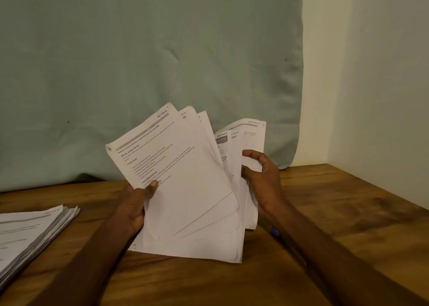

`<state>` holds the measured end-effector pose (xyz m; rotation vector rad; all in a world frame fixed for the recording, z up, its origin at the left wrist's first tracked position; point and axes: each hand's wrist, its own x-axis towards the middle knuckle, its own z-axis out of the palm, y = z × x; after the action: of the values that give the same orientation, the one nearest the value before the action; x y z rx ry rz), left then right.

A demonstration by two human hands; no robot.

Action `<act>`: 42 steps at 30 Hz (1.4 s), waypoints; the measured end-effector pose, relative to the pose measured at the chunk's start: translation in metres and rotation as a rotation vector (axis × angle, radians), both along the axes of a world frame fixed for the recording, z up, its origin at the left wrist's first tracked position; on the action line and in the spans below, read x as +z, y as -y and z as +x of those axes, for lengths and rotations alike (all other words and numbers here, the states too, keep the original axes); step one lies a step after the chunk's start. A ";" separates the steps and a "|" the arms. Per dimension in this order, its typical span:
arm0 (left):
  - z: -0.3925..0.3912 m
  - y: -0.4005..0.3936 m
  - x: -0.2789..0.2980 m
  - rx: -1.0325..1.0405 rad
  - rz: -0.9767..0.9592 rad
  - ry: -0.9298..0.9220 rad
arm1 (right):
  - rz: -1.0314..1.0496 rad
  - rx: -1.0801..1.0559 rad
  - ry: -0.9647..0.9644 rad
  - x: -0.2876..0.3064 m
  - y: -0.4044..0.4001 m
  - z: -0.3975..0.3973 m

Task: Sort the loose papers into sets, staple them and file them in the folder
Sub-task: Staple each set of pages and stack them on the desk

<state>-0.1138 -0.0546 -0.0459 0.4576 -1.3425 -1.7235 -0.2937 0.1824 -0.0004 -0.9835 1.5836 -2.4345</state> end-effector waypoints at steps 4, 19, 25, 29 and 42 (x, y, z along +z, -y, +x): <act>-0.002 0.000 -0.001 -0.035 -0.028 -0.004 | 0.002 -0.005 -0.032 0.000 0.001 0.001; -0.006 0.009 -0.005 0.138 0.069 0.063 | -0.050 -0.069 -0.009 -0.001 0.002 -0.002; -0.007 0.008 -0.006 0.213 0.085 0.058 | -0.070 -0.113 -0.002 0.000 0.003 -0.004; -0.008 0.006 -0.005 0.230 0.111 0.058 | -0.079 -0.124 -0.002 0.000 0.002 -0.006; -0.007 0.005 -0.003 0.223 0.137 0.052 | -0.131 -0.056 -0.011 -0.001 0.004 -0.006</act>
<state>-0.1205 -0.0592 -0.0485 0.7062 -1.1660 -1.6324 -0.2993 0.1785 -0.0015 -0.9858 1.4907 -2.6037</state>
